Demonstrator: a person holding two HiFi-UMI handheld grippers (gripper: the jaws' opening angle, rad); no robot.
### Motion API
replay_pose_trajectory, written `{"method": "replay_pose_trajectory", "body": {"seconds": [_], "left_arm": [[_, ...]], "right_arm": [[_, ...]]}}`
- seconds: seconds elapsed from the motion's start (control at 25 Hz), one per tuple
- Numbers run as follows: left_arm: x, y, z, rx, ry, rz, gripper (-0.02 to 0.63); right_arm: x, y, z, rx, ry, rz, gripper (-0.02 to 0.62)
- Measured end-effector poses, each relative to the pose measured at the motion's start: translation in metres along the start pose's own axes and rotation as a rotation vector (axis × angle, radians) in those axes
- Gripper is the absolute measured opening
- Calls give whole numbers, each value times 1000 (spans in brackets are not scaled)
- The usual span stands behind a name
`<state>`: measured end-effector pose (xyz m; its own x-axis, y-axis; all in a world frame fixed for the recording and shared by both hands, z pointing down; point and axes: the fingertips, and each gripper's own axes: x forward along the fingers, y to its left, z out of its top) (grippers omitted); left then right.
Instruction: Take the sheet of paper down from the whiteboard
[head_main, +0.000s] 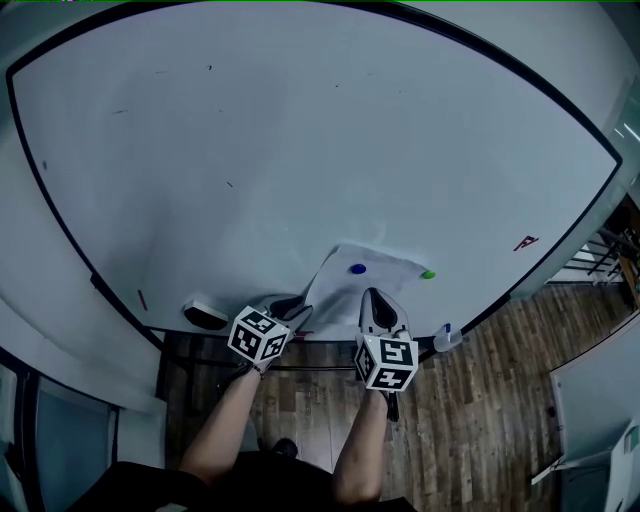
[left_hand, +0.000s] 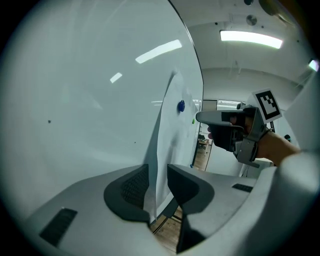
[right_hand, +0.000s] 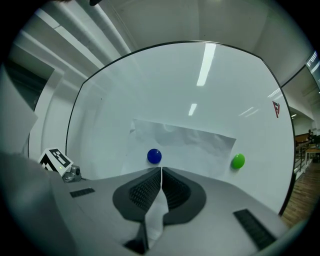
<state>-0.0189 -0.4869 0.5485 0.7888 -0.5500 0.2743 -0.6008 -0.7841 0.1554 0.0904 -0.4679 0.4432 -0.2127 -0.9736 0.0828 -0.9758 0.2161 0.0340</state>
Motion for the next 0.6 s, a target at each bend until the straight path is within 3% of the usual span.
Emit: {"method": "replay_pose_trajectory", "body": {"seconds": [0.24, 0.32, 0.6], "left_arm": [[16, -5, -2, 22, 34, -40, 95], [18, -4, -3, 32, 50, -38, 29], [16, -5, 2, 34, 47, -66, 21]], "right_arm": [[11, -5, 9, -8, -12, -23, 25], [15, -4, 14, -15, -27, -27, 25], [22, 2, 21, -23, -51, -9, 28]]}}
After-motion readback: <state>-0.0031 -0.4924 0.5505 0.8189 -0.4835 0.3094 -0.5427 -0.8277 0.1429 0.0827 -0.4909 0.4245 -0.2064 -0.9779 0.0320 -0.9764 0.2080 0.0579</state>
